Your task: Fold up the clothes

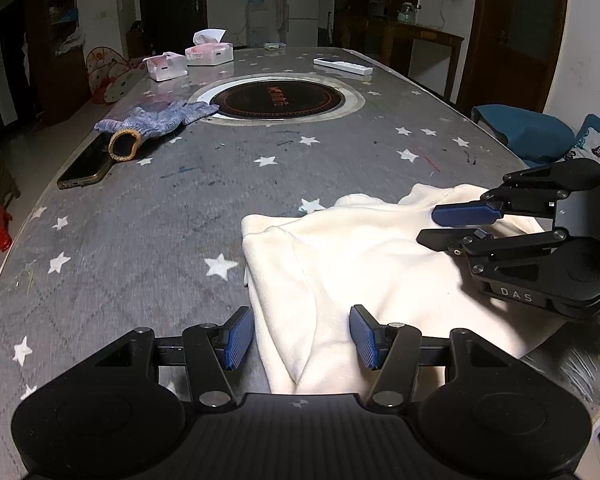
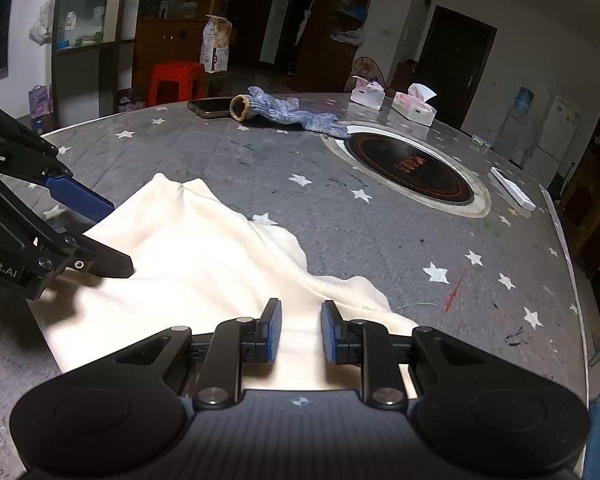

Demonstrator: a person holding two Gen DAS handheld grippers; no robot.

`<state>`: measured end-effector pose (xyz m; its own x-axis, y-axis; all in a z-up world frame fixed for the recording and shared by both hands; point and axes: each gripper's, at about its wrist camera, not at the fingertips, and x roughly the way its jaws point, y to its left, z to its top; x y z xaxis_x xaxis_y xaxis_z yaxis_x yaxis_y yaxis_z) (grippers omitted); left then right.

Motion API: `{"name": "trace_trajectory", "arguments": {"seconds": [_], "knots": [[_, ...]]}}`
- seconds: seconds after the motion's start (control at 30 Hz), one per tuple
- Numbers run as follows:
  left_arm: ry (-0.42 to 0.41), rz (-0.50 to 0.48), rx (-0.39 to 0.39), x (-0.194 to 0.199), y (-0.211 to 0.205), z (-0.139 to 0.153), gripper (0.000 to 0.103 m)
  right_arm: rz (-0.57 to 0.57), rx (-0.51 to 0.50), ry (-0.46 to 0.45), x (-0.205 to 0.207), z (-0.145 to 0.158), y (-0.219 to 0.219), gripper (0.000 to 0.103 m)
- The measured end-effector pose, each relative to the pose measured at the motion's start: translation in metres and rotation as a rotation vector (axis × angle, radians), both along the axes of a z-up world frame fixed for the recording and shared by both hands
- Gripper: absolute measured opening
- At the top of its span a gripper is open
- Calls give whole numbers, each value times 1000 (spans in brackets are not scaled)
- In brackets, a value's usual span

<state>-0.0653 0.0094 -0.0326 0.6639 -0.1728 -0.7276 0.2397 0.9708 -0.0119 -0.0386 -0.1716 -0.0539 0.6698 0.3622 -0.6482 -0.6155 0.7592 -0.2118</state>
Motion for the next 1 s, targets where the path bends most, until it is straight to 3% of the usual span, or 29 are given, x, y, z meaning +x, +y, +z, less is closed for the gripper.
{"name": "trace_trajectory", "arguments": {"seconds": [0.23, 0.33, 0.57, 1.0], "knots": [[4, 5, 15, -7, -3, 0, 60, -16, 12, 4, -12, 2, -3, 22], [4, 11, 22, -8, -3, 0, 62, -38, 42, 20, -18, 8, -9, 31], [-2, 28, 48, -8, -5, 0, 69, -41, 107, 34, -40, 22, -21, 32], [-8, 32, 77, -5, -7, 3, 75, -92, 187, 106, -43, 12, -35, 35]]}}
